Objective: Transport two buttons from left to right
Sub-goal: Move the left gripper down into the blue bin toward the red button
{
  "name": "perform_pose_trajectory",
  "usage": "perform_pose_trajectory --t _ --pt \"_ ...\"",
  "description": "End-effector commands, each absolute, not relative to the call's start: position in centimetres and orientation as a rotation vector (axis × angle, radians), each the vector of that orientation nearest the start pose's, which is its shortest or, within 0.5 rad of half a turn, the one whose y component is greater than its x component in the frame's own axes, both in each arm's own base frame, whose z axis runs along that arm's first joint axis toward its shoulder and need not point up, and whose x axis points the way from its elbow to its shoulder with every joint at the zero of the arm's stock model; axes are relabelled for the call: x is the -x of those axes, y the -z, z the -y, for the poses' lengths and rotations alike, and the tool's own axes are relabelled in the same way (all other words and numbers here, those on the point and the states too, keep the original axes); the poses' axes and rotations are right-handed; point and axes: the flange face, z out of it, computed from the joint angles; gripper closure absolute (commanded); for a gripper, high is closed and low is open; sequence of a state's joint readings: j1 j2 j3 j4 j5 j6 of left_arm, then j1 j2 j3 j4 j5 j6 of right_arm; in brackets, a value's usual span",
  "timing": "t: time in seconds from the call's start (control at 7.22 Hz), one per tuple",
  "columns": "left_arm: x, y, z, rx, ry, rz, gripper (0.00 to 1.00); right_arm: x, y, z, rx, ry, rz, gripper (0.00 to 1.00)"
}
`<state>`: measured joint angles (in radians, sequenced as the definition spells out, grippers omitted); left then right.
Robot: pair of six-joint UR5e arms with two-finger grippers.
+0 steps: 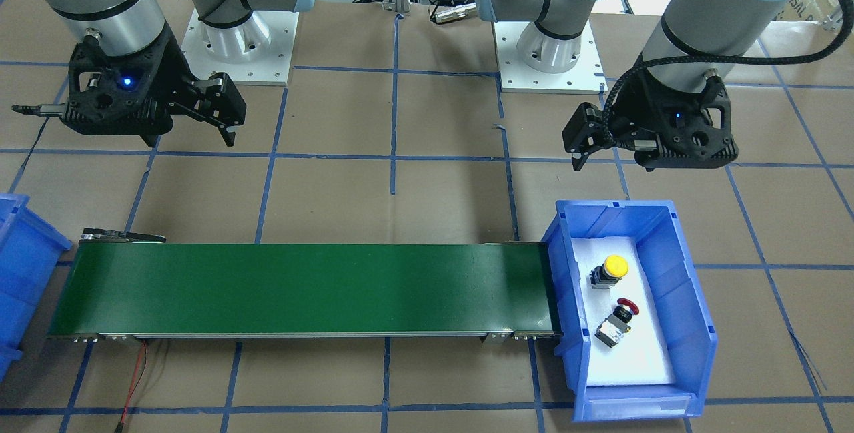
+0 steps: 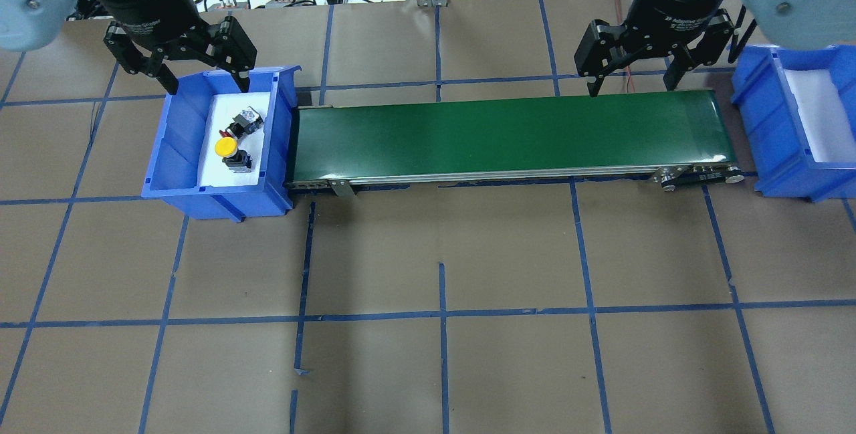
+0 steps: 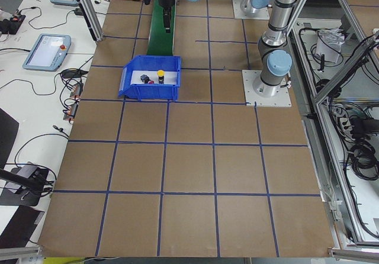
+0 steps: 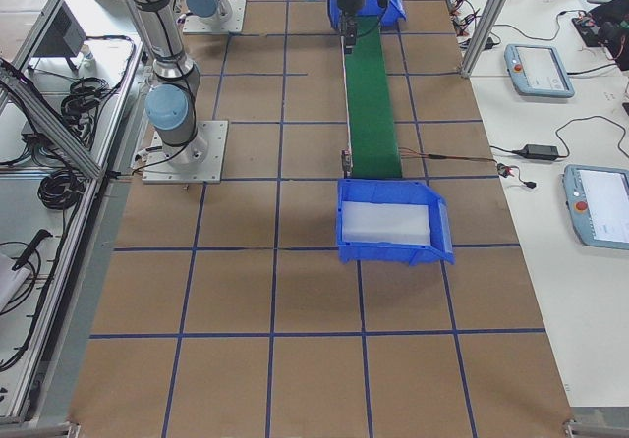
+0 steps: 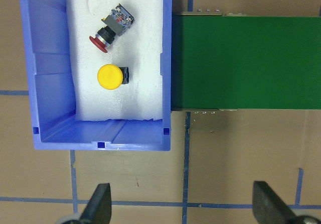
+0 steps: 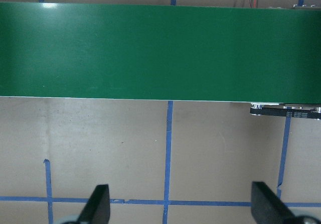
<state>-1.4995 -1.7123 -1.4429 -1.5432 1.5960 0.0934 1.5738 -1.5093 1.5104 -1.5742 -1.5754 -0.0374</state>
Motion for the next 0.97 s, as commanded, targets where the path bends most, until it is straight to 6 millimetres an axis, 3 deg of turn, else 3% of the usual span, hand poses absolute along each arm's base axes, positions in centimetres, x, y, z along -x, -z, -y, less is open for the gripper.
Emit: perform_pose_trajectory --t 0.0,0.14,0.42,0.69,0.83 --pt "4.3 -43.6 62.3 -0.073 0.122 -3.106 0.00 -13.4 -48.4 52.0 0.065 -0.010 -3.145 0.00" --pt "3.0 -40.1 64.2 -0.154 0.057 -3.108 0.00 -13.4 -48.4 52.0 0.065 -0.010 -3.144 0.00" --pt "1.2 -34.2 68.2 -0.251 0.137 -3.108 0.00 -13.3 -48.5 52.0 0.065 -0.007 -3.145 0.00" --pt "1.2 -29.9 69.6 -0.356 0.149 -3.115 0.00 -13.3 -48.4 52.0 0.063 -0.012 -3.145 0.00" --pt "1.0 -28.7 69.7 -0.397 0.124 -3.113 0.00 -13.3 -48.5 52.2 0.079 0.012 -3.147 0.00"
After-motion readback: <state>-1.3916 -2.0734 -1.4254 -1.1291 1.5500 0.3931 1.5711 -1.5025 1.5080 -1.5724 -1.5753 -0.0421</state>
